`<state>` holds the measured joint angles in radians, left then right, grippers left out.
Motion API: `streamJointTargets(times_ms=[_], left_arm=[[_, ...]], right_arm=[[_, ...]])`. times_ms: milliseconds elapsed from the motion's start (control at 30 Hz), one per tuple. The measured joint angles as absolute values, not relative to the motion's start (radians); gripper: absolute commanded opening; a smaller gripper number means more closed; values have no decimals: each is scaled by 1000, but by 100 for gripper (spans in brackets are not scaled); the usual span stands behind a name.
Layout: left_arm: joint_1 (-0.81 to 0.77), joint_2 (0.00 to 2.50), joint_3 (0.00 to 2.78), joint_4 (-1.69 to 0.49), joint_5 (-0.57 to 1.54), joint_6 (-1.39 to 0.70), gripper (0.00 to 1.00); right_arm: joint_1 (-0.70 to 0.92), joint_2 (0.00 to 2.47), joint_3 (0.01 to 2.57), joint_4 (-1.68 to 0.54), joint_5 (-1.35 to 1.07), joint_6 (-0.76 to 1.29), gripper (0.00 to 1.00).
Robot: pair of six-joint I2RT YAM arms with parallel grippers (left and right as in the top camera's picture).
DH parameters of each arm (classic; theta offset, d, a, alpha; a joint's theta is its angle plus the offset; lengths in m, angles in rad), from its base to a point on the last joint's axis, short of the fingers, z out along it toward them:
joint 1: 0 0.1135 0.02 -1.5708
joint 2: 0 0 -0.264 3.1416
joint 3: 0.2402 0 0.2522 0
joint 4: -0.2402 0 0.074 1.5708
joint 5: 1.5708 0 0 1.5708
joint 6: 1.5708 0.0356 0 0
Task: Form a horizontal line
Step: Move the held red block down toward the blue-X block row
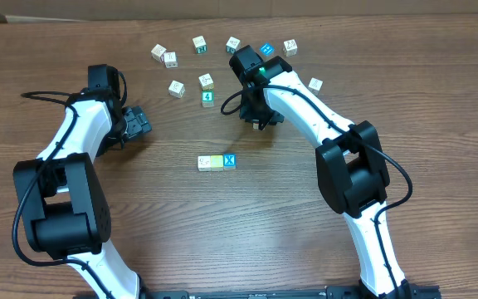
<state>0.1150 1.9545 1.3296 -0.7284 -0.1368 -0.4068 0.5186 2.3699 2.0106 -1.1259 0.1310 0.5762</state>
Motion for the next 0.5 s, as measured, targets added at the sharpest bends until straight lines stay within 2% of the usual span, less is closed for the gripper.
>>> streamJointTargets(times_ms=[300,500], left_arm=[[115,1954,1330,-728,-136,-407,99],[115,1954,1330,-728,-136,-407,100]], right_arm=[[519,2360,2010,-1169,131,576,24],[519,2246,2006,-1283,129,592,24]])
